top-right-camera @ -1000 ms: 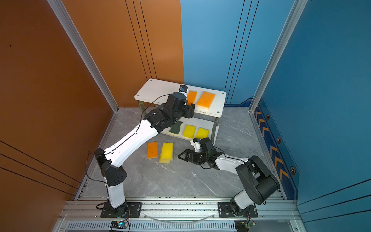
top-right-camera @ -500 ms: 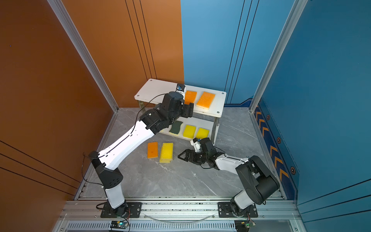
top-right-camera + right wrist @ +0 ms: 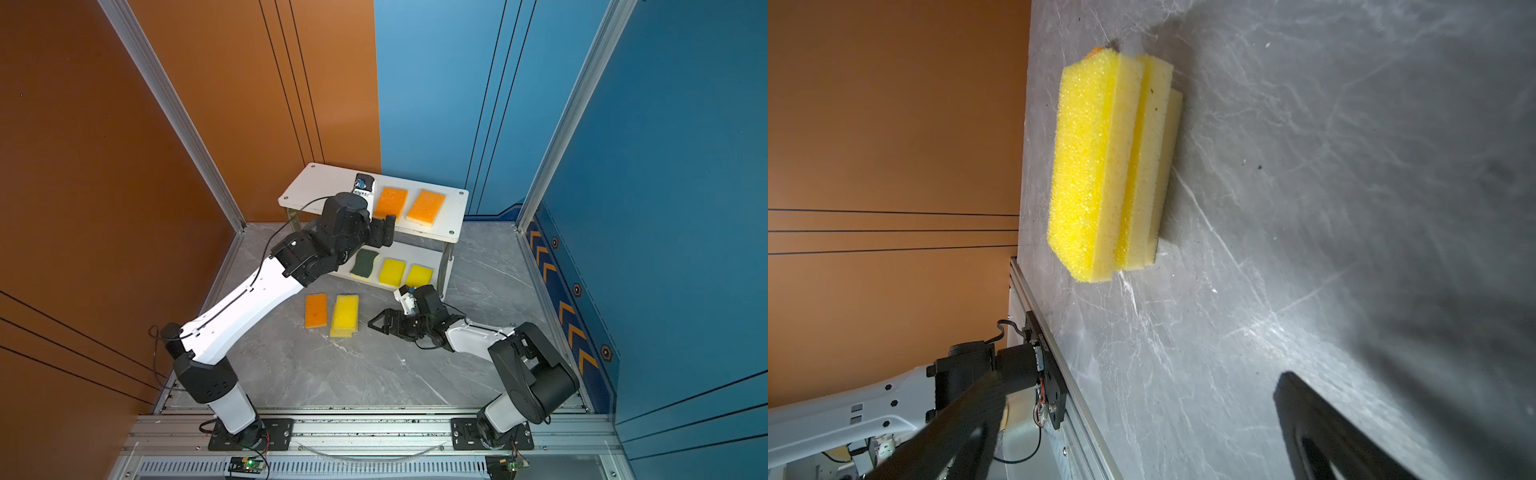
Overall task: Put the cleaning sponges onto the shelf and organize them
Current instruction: 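Withdraw the left gripper from the shelf and lower it over the third orange sponge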
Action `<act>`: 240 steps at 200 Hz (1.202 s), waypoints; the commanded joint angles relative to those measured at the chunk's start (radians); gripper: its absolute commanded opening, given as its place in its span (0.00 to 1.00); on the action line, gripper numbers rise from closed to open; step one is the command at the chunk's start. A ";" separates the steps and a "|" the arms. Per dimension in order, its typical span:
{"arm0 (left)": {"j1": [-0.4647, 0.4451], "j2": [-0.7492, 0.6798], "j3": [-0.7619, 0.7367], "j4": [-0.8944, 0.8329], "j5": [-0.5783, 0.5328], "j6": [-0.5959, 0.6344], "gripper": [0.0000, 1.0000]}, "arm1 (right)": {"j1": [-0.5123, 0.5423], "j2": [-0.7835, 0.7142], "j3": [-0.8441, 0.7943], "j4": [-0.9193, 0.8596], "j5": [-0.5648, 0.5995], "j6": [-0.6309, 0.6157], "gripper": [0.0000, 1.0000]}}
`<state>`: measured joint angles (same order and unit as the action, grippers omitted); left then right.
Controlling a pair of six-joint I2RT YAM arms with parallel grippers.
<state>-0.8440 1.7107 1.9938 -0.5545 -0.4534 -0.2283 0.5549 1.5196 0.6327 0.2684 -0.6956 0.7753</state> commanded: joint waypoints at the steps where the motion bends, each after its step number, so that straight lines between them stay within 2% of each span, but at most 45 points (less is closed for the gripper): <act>1: -0.007 -0.060 -0.055 0.005 -0.016 0.007 0.94 | 0.008 -0.046 0.009 -0.041 0.023 -0.013 1.00; 55: 0.005 -0.236 -0.328 0.046 -0.057 -0.045 0.99 | 0.010 -0.104 0.035 -0.130 0.039 -0.043 1.00; 111: 0.049 -0.457 -0.606 -0.002 -0.147 -0.215 0.98 | 0.010 -0.160 0.066 -0.225 0.063 -0.073 1.00; 132: 0.090 -0.512 -0.687 -0.032 -0.139 -0.272 0.98 | 0.012 -0.166 0.086 -0.250 0.066 -0.081 1.00; 183: 0.145 -0.523 -0.823 -0.078 -0.084 -0.370 0.97 | 0.031 -0.183 0.119 -0.292 0.091 -0.094 1.00; 218: 0.210 -0.500 -0.893 -0.082 -0.005 -0.421 0.97 | 0.040 -0.212 0.127 -0.322 0.105 -0.104 1.00; 240: 0.239 -0.488 -0.929 -0.080 -0.001 -0.435 0.98 | 0.042 -0.232 0.131 -0.349 0.118 -0.113 1.00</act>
<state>-0.6323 1.2140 1.0981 -0.6121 -0.4870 -0.6205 0.5896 1.3216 0.7330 -0.0231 -0.6140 0.6945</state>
